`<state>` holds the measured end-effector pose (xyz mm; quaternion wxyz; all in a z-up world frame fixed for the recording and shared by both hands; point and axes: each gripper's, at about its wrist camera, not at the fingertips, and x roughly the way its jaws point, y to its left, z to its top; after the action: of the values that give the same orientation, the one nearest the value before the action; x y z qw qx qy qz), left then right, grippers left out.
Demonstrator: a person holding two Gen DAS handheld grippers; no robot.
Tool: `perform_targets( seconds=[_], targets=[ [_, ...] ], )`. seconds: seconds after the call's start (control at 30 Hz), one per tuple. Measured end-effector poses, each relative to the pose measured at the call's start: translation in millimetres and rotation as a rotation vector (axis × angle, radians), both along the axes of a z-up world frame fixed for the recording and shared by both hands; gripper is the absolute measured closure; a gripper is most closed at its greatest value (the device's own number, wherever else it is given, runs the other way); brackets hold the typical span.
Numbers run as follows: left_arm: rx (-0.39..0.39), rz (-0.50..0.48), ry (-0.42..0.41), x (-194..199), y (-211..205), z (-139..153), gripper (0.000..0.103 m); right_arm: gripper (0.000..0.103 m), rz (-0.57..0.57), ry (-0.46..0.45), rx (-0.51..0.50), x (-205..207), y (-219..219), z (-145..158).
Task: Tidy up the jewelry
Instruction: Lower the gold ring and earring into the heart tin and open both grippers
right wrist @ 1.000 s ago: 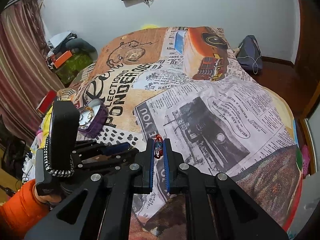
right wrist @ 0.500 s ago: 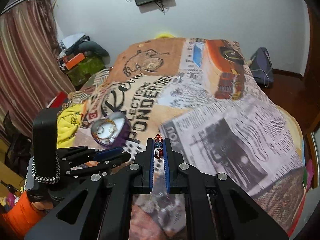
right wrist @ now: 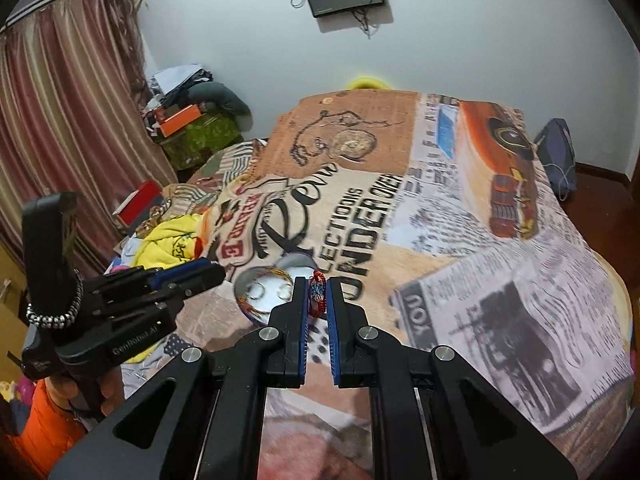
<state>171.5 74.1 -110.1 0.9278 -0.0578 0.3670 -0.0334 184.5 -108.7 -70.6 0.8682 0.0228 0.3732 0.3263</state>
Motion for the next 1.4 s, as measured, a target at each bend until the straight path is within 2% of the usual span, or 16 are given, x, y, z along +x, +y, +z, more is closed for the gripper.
perform_targets(
  seconds=[0.3, 0.67, 1.07, 1.4],
  targets=[
    [-0.011, 0.011, -0.001, 8.5, 16.5, -9.9, 0.085, 0.095, 0.057, 0.008, -0.002, 8.9, 36.6, -6.8],
    [-0.046, -0.006, 0.058, 26.0, 24.0, -43.0, 0.085, 0.095, 0.085, 0.087, -0.020, 28.6, 70.0, -39.6],
    [-0.046, -0.044, 0.091, 40.1, 16.3, -61.0, 0.085, 0.095, 0.070, 0.095, -0.072, 44.0, 77.0, -56.6],
    [-0.060, -0.021, 0.104, 41.7, 22.9, -59.2, 0.083, 0.093, 0.091, 0.096, -0.105, 39.6, 76.3, -58.3]
  ],
)
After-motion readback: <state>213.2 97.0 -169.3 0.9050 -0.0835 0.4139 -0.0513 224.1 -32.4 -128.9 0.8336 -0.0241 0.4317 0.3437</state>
